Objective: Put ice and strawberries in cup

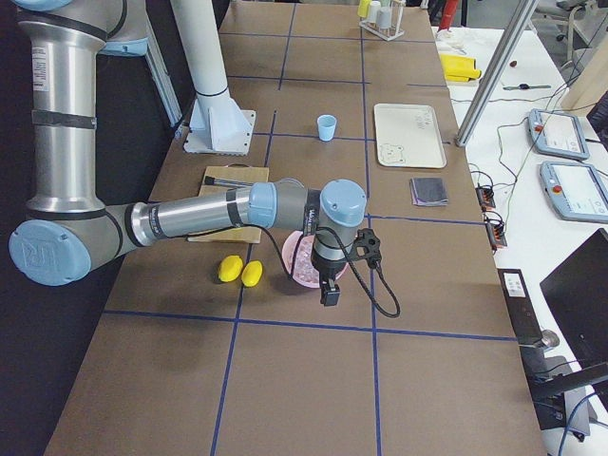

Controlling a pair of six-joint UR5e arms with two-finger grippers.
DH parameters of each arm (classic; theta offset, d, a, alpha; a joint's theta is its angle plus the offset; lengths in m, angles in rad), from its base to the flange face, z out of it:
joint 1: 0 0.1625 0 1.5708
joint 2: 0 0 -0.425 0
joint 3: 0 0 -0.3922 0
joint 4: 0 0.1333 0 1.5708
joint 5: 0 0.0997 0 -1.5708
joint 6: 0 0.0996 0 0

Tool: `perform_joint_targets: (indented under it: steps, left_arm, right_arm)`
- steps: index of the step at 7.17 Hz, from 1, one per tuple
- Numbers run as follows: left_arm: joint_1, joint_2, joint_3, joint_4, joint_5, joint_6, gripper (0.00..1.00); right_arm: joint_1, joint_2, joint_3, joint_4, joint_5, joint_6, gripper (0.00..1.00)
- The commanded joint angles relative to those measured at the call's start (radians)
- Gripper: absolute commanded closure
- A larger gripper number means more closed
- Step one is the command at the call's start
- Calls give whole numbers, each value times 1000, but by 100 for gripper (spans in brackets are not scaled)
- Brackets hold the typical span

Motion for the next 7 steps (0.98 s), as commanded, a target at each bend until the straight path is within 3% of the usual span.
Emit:
perform_joint_targets:
  steps: [1,3,7]
  left_arm:
    - [0,6,-5,-105,1,-108,0]
    - [2,17,33,-229,15,-111,0]
    - [3,12,61,-237,13,-119,0]
  right_arm:
    - [0,5,3,18,1,40,0]
    - [-21,9,28,20,1,100,0]
    - [-64,-15,72,67,7,142,0]
